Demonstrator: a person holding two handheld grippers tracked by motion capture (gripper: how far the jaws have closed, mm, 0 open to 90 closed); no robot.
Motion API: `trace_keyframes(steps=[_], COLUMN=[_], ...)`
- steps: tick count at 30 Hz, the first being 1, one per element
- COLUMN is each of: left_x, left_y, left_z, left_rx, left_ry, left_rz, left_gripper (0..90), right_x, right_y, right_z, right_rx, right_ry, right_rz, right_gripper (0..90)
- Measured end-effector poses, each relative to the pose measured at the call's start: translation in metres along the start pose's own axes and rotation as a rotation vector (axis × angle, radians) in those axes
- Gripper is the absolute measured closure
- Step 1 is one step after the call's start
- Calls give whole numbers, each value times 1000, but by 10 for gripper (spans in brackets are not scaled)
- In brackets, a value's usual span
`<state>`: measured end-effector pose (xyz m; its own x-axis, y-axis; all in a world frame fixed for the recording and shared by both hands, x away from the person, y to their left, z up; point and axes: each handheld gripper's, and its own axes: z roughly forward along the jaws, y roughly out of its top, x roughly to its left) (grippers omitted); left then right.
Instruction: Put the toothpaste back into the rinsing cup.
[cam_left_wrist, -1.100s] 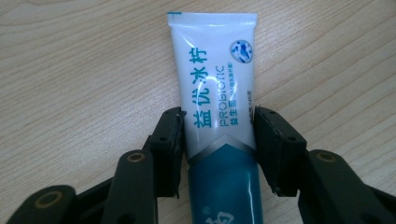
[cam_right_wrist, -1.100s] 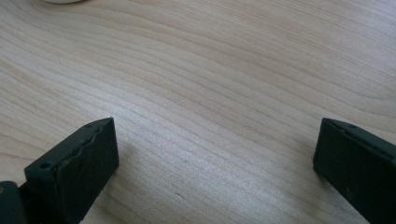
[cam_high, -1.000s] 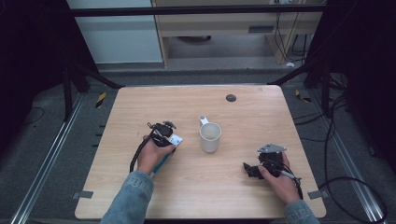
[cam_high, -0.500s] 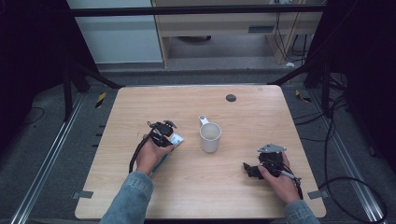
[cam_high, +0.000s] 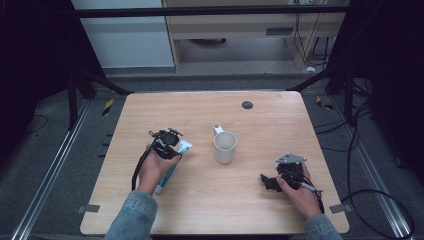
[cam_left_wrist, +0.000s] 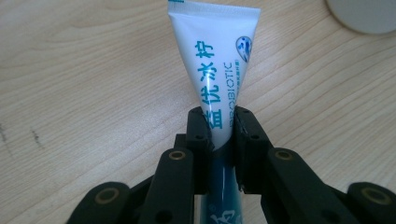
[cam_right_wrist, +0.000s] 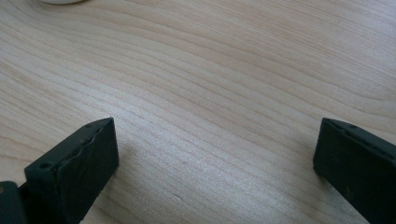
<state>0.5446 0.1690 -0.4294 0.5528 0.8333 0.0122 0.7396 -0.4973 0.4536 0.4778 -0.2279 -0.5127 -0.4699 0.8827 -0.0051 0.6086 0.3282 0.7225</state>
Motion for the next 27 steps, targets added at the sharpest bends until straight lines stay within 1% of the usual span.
trace_keyframes(steps=[1, 2, 4, 8, 13, 16, 18, 22, 23, 24, 25, 26, 27], left_x=[0, -1, -1, -2, -5, -12, -15, -21, -23, -25, -28, -28, -30], left_y=[0, -1, -1, 1, 7, 13, 16, 26, 29, 32, 37, 37, 41], left_z=[-3, -6, -11, -22, -36, -47, -52, -56, -57, -57, -58, -58, -58], left_rx=[-7, -17, -40, -73, -133, -168, -192, -219, -230, -235, -239, -239, -243], left_ry=[10, 13, 6, 14, 21, 27, 14, 7, 2, -2, 0, 0, -2], left_rz=[6, 3, -8, -11, -3, 15, 24, 40, 37, 39, 50, 50, 56], left_gripper=[777, 777, 778, 780, 781, 781, 782, 782, 782, 782, 782, 782, 782], right_x=[0, 0, 0, 0, 0, 0, 0, 0, 0, 0, 0, 0, 0], right_y=[0, 0, 0, 0, 0, 0, 0, 0, 0, 0, 0, 0, 0], right_z=[0, 0, 0, 0, 0, 0, 0, 0, 0, 0, 0, 0, 0], right_rx=[0, 0, 0, 0, 0, 0, 0, 0, 0, 0, 0, 0, -1], right_ry=[0, 0, 0, 0, 0, 0, -1, -1, -1, -1, -1, -1, -1], right_rz=[0, 0, 0, 0, 0, 0, 0, -1, -1, 0, 0, 0, 0], right_gripper=[4, 4, 4, 4, 4, 4, 4, 4, 4, 4, 4, 4, 4])
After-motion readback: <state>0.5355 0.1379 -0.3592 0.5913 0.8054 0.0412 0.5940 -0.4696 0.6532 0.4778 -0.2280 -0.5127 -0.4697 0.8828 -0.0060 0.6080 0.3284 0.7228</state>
